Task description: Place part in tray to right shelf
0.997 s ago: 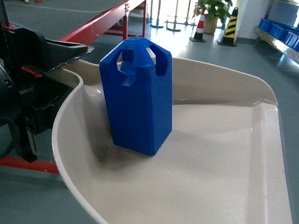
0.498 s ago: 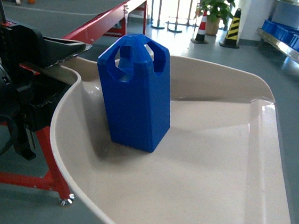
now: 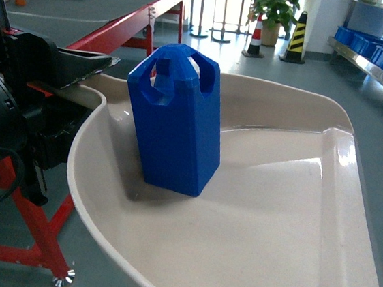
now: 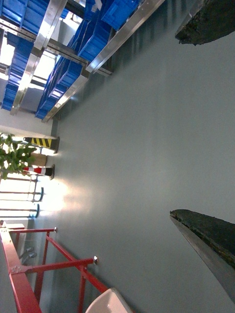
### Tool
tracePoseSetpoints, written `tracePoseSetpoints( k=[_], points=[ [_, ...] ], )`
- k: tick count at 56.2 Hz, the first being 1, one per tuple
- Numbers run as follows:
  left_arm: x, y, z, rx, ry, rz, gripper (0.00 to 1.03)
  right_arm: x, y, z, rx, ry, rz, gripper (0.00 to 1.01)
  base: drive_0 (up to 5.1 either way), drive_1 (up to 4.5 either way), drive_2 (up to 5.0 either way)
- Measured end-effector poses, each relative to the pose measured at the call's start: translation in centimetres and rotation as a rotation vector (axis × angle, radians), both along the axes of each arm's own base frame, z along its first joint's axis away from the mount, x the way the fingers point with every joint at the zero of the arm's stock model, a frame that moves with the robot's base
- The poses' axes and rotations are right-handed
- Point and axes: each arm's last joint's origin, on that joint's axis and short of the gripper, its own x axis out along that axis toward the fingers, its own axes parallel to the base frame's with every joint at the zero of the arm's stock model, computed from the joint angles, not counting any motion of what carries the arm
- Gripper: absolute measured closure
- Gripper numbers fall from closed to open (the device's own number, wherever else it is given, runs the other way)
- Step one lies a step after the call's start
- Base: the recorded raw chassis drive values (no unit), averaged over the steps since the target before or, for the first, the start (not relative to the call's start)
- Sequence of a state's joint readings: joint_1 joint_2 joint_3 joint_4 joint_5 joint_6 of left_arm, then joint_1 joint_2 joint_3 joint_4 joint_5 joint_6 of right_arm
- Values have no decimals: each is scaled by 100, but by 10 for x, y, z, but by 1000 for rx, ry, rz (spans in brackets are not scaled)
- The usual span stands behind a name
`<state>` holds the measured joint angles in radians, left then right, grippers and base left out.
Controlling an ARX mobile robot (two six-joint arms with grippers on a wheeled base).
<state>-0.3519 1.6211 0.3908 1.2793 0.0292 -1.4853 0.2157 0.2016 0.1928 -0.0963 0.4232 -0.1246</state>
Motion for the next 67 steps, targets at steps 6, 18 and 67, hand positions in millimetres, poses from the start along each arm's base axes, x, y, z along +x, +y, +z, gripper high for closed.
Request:
tracePoseSetpoints(
  k=[6,18,67],
  points=[
    [0,0,0,0,1,1,88,0,0,0,0,0,0,3,175,305,-458],
    [0,-1,0,0,0,0,88,0,0,0,-1,2,-3,3,19,415,-376],
    [0,0,0,0,-1,0,88,0,0,0,1,-3,-2,3,6,402,-389]
  ],
)
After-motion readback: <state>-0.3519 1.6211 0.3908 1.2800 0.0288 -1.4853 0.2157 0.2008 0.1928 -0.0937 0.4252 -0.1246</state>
